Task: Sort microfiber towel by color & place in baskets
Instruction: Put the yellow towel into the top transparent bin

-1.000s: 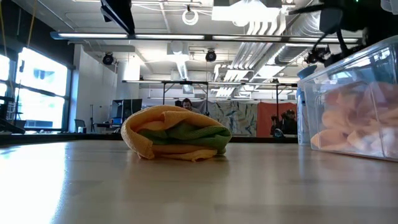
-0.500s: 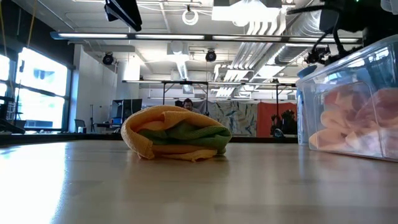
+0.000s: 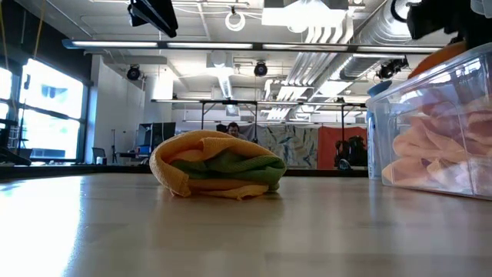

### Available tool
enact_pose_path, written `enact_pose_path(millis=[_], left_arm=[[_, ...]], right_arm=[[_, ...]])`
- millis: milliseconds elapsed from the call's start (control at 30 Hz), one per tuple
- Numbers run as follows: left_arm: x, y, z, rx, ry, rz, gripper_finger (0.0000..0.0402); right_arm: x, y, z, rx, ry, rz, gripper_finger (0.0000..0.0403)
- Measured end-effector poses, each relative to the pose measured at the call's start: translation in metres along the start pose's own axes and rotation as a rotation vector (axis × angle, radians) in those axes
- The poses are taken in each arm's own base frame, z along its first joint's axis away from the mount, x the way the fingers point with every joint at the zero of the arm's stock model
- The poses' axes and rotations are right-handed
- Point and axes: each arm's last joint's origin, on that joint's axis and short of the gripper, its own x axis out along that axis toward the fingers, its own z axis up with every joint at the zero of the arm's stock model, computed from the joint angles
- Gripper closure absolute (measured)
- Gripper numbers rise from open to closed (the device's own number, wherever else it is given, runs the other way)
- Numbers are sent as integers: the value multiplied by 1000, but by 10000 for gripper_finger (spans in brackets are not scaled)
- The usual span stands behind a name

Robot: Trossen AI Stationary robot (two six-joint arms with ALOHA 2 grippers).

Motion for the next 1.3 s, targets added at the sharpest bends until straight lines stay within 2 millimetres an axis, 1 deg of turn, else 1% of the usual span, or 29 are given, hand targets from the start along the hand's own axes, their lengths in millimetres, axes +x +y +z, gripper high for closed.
enact_pose_path(millis=[100,267,433,533,633,867,1067,1200,1300], left_arm=[[0,0,0,-4,-1,-1,326],[0,-2,3,-19,-30,-16,326],[3,-5,8,-36,-68,-37,326],[11,-8,10,-52,-59,-31,326],[26,-11,11,-66,-29,8,326],[73,-22,9,-61,84,79,326],[110,-28,4,-60,179,123,326],[131,-32,-2,-59,251,119,326],[145,-34,-5,-56,281,128,326]], right_arm=[[-19,-3,-2,3,-51,-32,171],[-43,-5,-4,-13,-98,-10,171],[-62,-11,-10,-12,-112,-12,171],[-69,-15,-13,-11,-168,-23,171],[-72,-20,-17,-7,-225,-47,171],[-76,-25,-19,1,-296,-75,171],[-77,-22,-15,-10,-353,-61,171],[-79,-16,-7,-21,-445,-24,171],[-82,-10,0,-71,-522,17,171]])
